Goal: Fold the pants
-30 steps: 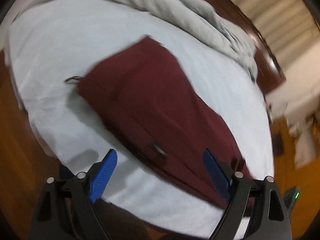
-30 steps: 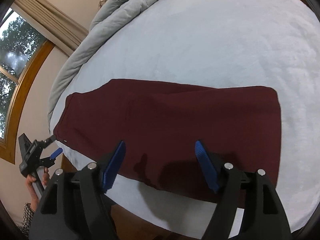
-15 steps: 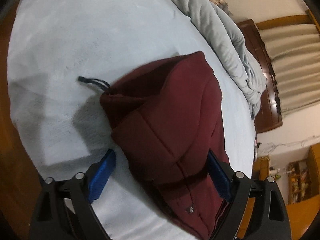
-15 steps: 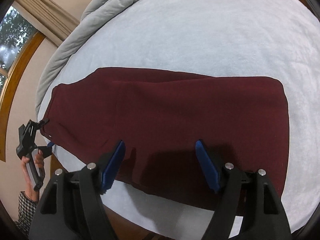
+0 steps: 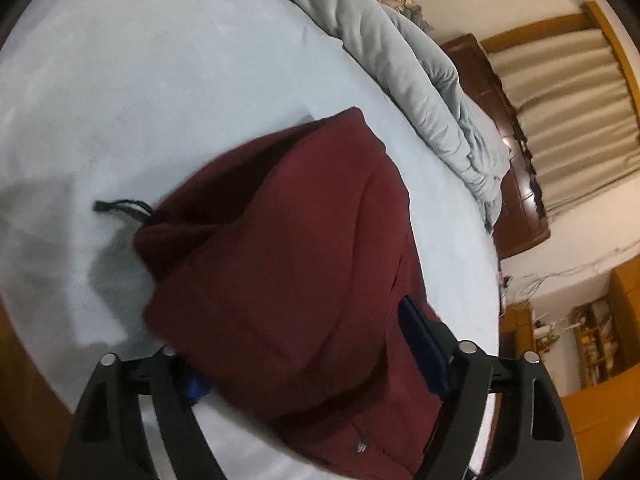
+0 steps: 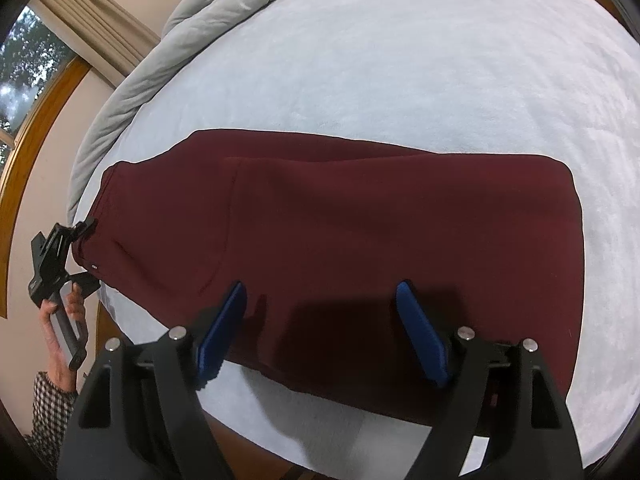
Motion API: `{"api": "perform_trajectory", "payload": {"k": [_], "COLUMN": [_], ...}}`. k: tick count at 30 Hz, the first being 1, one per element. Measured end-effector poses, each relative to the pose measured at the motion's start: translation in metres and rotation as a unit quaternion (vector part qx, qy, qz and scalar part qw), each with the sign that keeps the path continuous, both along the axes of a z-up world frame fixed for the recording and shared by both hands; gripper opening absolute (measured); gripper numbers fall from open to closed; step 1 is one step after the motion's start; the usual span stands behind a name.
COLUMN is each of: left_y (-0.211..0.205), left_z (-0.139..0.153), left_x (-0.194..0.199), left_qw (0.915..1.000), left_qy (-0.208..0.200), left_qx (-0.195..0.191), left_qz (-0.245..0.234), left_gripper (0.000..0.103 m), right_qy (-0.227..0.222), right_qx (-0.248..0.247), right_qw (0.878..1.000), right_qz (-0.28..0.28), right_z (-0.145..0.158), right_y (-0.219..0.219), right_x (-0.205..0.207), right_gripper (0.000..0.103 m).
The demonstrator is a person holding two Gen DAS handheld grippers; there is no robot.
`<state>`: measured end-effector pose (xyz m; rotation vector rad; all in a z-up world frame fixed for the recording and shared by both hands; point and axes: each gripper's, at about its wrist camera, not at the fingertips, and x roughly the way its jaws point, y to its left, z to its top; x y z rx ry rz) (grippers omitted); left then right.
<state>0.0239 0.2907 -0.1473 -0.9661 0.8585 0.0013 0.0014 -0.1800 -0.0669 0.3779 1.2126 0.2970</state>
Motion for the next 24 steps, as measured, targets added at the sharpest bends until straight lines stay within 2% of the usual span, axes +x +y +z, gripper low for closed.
{"api": "perform_trajectory", "payload": {"k": [1,3,5,7,8,9,10,12,14,16,18,20,22,24], "left_y": [-0.001,-0.005,-0.008,-0.009,-0.009,-0.007,-0.003,0.003,0.003,0.002,0.002,0.007,0.015,0.010], "left_z": [0.004,0.015,0.027,0.027,0.024,0.015,0.005,-0.007,-0.002,0.007,0.008,-0.003,-0.017,-0.013], "left_x": [0.000,0.000,-0.002,-0.003,-0.001,0.004,0.005,0.010,0.009,0.005,0.001,0.000,-0.004,-0.004], "left_qw": [1.0000,0.9996,0.9983,0.9979,0.9984,0.9992,0.9996,0.9999,0.9998,0.9997,0.9997,0.9999,0.9997,1.0000], "left_qy": [-0.003,-0.028,-0.056,-0.060,-0.046,-0.019,0.001,0.008,0.008,-0.006,-0.009,0.005,0.009,0.005], "left_qx": [-0.001,-0.002,0.011,0.019,0.029,0.034,0.027,0.004,0.011,0.018,0.020,0.013,-0.021,0.003], "left_qz": [0.006,0.004,-0.006,-0.012,-0.012,-0.009,-0.008,-0.006,-0.013,-0.017,-0.014,-0.004,0.009,0.004], "left_gripper": [0.082,0.071,0.049,0.047,0.047,0.052,0.060,0.059,0.040,0.031,0.028,0.028,0.027,0.027], "right_qy": [0.000,-0.002,-0.004,-0.005,-0.005,-0.006,-0.007,-0.010,-0.014,-0.016,-0.016,-0.014,-0.012,-0.012], "right_qx": [-0.001,-0.006,-0.010,-0.010,-0.011,-0.012,-0.014,-0.023,-0.034,-0.039,-0.039,-0.031,-0.027,-0.026], "right_qw": [1.000,1.000,1.000,1.000,1.000,1.000,1.000,1.000,0.999,0.999,0.999,0.999,0.999,0.999], "right_qz": [0.001,0.006,0.010,0.011,0.011,0.012,0.014,0.020,0.029,0.032,0.031,0.029,0.028,0.029], "right_z": [-0.001,-0.002,-0.003,-0.004,-0.005,-0.005,-0.005,-0.004,-0.005,-0.005,-0.005,-0.006,-0.007,-0.006], "right_y": [0.001,0.001,0.002,0.003,0.003,0.004,0.004,0.007,0.010,0.011,0.010,0.008,0.006,0.006], "right_x": [-0.001,-0.001,-0.001,-0.002,-0.002,-0.001,-0.002,-0.003,-0.004,-0.004,-0.004,-0.004,-0.003,-0.003], "right_gripper": [0.078,0.078,0.079,0.080,0.081,0.081,0.082,0.082,0.082,0.082,0.082,0.082,0.082,0.082]}}
